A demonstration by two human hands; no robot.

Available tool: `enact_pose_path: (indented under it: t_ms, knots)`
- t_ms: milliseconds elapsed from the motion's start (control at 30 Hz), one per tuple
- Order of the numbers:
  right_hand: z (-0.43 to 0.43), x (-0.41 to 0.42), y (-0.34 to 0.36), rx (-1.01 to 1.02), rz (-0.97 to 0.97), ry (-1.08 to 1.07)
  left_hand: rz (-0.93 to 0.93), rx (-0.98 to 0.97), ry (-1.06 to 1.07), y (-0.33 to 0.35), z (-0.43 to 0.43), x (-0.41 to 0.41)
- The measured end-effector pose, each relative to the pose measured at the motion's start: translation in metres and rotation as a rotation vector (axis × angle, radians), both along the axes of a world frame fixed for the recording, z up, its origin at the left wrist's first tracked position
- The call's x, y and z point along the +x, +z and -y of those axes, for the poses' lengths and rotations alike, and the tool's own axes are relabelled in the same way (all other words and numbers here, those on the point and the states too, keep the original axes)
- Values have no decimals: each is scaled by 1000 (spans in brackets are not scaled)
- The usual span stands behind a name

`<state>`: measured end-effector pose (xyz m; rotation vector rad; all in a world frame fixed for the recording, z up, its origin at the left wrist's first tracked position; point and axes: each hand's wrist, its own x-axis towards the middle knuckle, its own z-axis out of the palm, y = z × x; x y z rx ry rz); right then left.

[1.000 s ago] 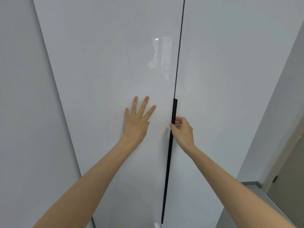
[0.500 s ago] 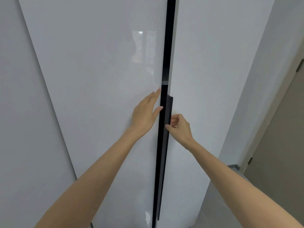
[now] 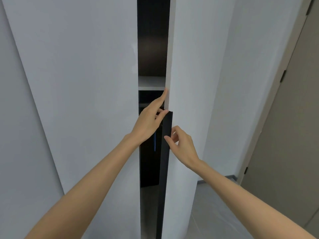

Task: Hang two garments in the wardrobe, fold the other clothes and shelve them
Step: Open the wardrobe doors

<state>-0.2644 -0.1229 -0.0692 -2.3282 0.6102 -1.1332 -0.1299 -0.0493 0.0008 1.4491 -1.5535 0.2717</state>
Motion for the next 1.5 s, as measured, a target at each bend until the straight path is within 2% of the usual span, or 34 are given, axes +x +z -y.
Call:
enact_pose_path:
  t_ms: [267,533,733,933,1200,1267,1400,1500]
  knots:
    - [14,-91,-2,-81,18,3,17,-88,26,-1,3,-92]
    - [35,-192,-1,-88,6,-181,207,-37,-6,-1,34,-190]
    - [61,-254,1,24,38,-279,228,90,-105,10,62,-250]
    - [86,-285,2,87,44,-303,238,193,-198,12,86,-272]
    - [102,-300,7,122,-6,-306,241,252,-187,-1,87,-273]
    - [95,-298,4,114,47,-317,213,209,-151,-6,85,-270]
    - [67,-285,-4,61,362,-358,173,113,-32,-15,78,-254]
    - [51,-264,-5,16,410,-277,151,94,49,-19,69,-228]
